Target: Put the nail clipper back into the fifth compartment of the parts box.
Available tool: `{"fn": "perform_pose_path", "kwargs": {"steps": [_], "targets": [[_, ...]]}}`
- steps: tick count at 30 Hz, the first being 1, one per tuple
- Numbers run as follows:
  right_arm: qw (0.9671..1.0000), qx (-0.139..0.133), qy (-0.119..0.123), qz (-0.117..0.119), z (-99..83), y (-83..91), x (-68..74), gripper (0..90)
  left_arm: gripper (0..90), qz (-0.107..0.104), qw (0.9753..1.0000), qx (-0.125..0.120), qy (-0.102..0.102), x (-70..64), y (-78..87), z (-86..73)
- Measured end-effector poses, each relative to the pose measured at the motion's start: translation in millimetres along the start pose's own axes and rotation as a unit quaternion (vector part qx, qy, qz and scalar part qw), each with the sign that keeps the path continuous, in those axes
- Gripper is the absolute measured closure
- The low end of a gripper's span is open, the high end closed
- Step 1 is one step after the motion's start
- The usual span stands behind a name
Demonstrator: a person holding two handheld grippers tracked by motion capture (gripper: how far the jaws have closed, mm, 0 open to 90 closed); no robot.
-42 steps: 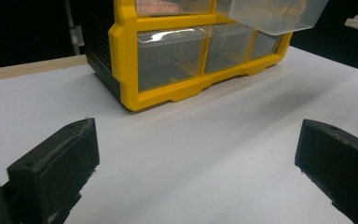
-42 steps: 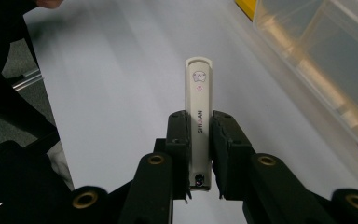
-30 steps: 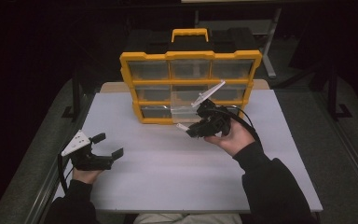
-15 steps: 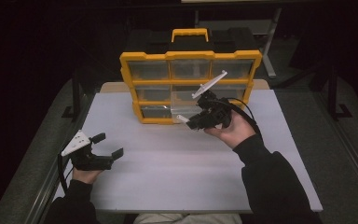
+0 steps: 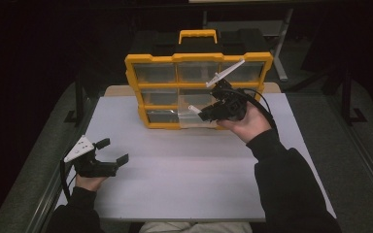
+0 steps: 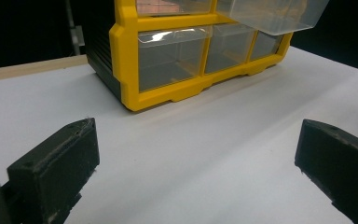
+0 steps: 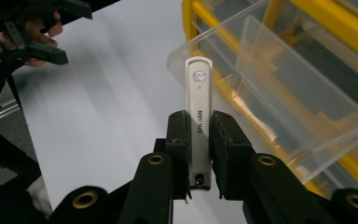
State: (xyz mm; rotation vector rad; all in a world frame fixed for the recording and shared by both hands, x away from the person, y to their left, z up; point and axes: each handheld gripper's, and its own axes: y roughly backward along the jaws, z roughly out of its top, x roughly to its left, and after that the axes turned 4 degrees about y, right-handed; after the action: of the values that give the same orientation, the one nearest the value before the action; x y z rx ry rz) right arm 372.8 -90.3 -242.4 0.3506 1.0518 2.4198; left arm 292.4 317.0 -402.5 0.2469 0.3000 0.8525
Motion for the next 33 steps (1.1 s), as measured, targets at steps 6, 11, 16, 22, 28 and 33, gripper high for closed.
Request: {"fn": "perform_pose_path", "kwargs": {"steps": [6, 11, 16, 22, 28, 33], "targets": [[1.0000, -0.001, -0.002, -0.009, 14.4, 4.0, -6.0, 76.5, 0.0, 0.000, 1.0000, -0.001, 0.001, 0.2, 0.2, 0.1], [0.9999, -0.001, -0.008, -0.014, 24.8, 3.7, -13.4, 76.5, 0.0, 0.000, 1.0000, 0.000, 0.000, 0.3, 0.2, 0.1], [0.9996, -0.002, -0.025, -0.010, 29.5, -3.6, -23.5, 76.5, 0.0, 0.000, 1.0000, -0.001, 0.001, 0.3, 0.2, 0.0], [0.9993, 0.008, -0.036, -0.011, 30.8, -13.4, -30.9, 76.5, 0.0, -0.001, 1.0000, -0.002, 0.003, 0.6, 0.2, -0.1], [0.9988, 0.022, -0.043, -0.014, 28.1, -28.7, -35.7, 75.8, 0.0, -0.002, 1.0000, -0.002, 0.003, 0.6, 0.3, 0.0], [0.9990, 0.009, -0.038, -0.023, 22.9, -32.1, -35.2, 55.2, 0.0, -0.002, 1.0000, -0.001, 0.005, 0.7, 0.4, 0.0]]}}
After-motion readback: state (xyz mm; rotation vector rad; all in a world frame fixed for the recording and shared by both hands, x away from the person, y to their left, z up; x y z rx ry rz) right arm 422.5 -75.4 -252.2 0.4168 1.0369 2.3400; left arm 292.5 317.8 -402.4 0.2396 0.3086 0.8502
